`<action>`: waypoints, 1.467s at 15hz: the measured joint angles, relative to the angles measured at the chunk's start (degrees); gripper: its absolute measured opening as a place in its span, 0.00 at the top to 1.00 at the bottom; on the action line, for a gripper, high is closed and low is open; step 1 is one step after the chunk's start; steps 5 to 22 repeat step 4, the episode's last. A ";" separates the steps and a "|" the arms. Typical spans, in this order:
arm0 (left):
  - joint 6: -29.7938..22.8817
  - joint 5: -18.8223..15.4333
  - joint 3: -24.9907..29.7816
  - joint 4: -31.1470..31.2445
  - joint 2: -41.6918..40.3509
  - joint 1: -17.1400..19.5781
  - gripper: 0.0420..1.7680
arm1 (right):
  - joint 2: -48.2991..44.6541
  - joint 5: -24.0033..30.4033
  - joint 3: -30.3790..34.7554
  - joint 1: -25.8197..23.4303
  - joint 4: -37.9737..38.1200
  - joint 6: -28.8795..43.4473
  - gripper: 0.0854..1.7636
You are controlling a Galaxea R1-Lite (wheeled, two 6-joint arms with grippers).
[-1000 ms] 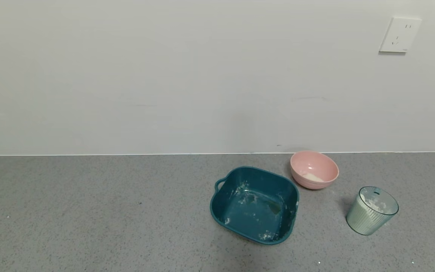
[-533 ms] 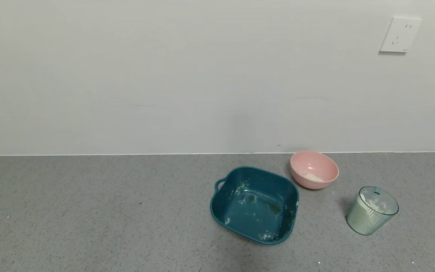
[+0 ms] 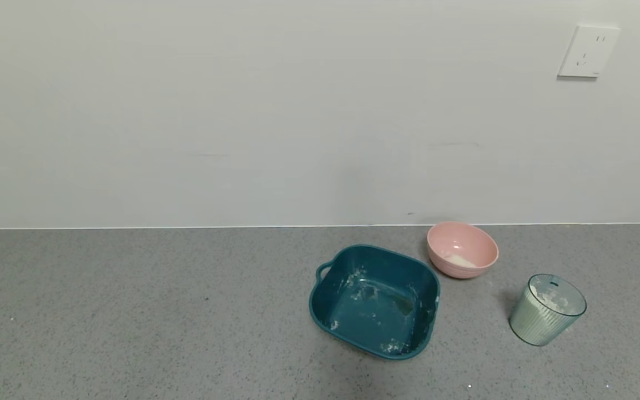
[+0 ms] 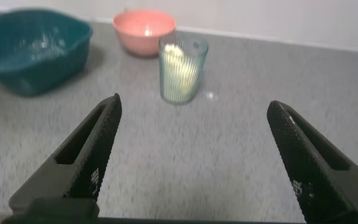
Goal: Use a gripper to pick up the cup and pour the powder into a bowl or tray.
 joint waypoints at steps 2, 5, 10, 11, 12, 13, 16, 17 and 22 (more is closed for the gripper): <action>0.00 -0.02 0.00 0.02 0.00 0.00 0.03 | -0.17 0.11 -0.05 0.00 0.63 0.39 0.04; 0.00 -0.02 0.00 0.02 0.00 0.00 0.03 | -0.22 0.06 -0.05 0.00 0.63 1.19 0.04; 0.00 -0.02 0.00 0.02 0.00 0.00 0.03 | -0.22 0.06 -0.05 0.00 0.63 1.19 0.04; 0.00 -0.02 0.00 0.02 0.00 0.00 0.03 | -0.22 0.06 -0.05 0.00 0.63 1.19 0.04; 0.00 -0.02 0.00 0.02 0.00 0.00 0.03 | -0.22 0.06 -0.05 0.00 0.63 1.19 0.04; 0.00 -0.02 0.00 0.02 0.00 0.00 0.03 | -0.22 0.06 -0.05 0.00 0.63 1.19 0.04; 0.00 -0.02 0.00 0.02 0.00 0.00 0.03 | -0.22 0.06 -0.05 0.00 0.63 1.19 0.04; 0.00 -0.02 0.00 0.02 0.00 0.00 0.03 | -0.22 0.06 -0.05 0.00 0.63 1.19 0.04; 0.00 -0.02 0.00 0.02 0.00 0.00 0.03 | -0.22 0.06 -0.05 0.00 0.63 1.19 0.04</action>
